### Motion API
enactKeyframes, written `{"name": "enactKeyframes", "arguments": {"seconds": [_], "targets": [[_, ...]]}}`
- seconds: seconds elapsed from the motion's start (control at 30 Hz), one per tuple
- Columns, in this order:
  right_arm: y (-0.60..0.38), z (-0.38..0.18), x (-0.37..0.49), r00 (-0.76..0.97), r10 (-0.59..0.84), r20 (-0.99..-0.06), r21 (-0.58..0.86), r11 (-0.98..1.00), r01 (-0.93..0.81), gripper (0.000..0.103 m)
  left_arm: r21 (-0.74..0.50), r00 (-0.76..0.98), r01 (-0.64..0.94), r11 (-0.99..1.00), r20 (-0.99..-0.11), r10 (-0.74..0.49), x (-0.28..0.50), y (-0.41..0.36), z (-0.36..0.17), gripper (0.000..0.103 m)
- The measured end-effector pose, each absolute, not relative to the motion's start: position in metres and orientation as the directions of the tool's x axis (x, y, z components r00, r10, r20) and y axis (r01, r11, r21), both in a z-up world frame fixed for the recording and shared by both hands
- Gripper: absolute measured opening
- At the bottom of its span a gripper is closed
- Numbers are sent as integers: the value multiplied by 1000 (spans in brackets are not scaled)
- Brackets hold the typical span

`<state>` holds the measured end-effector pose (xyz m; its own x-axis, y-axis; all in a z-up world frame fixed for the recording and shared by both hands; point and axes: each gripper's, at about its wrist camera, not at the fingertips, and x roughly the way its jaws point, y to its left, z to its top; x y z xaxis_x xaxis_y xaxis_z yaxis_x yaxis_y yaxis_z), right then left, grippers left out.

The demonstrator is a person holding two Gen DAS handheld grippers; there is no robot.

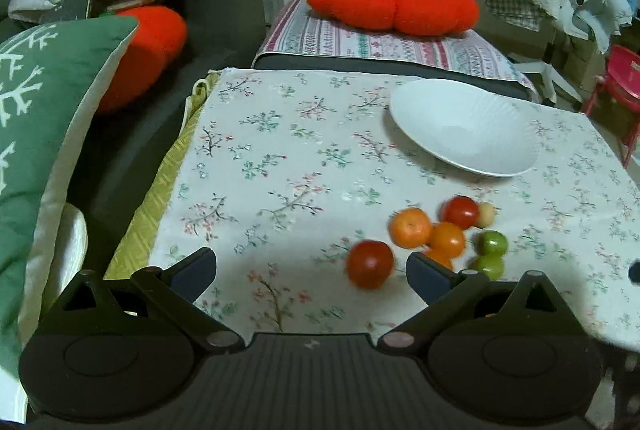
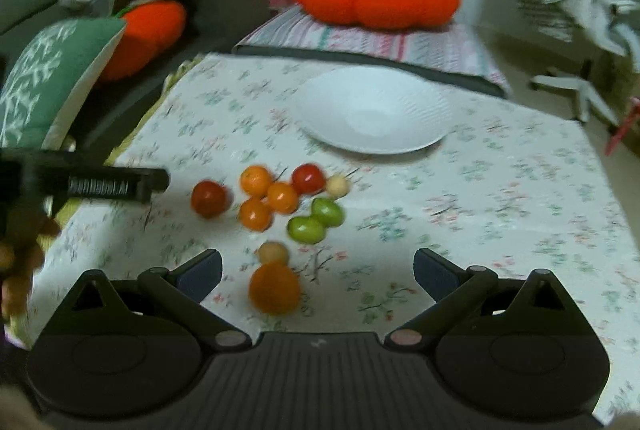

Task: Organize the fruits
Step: 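Move the right tool toward the orange tangerine while the left tool approaches the red tomato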

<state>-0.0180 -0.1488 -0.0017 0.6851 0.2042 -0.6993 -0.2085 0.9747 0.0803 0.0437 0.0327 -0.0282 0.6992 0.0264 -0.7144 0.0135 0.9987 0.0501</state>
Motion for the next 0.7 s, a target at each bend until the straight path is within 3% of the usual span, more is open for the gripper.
{"name": "enactKeyframes", "arguments": {"seconds": [0.07, 0.27, 0.4, 0.57, 0.7], "targets": [[-144, -14, -14, 652, 199, -732, 56, 971, -233, 100, 72, 688, 1, 997, -724, 51, 53, 36, -39, 86], [-142, -40, -4, 580, 176, -796, 40, 970, -240, 91, -47, 599, 47, 998, -798, -66, 74, 31, -61, 80], [-146, -49, -1, 570, 175, -803, 38, 969, -244, 83, -62, 583, 71, 996, -808, -92, 78, 27, -69, 66], [-148, -53, 5, 604, 220, -766, 92, 967, -236, 83, -66, 581, 100, 993, -806, -112, 77, 27, -74, 56], [-143, -63, 12, 622, 244, -744, 135, 967, -218, 71, -22, 593, 148, 989, -798, -106, 74, 24, -79, 51]]}}
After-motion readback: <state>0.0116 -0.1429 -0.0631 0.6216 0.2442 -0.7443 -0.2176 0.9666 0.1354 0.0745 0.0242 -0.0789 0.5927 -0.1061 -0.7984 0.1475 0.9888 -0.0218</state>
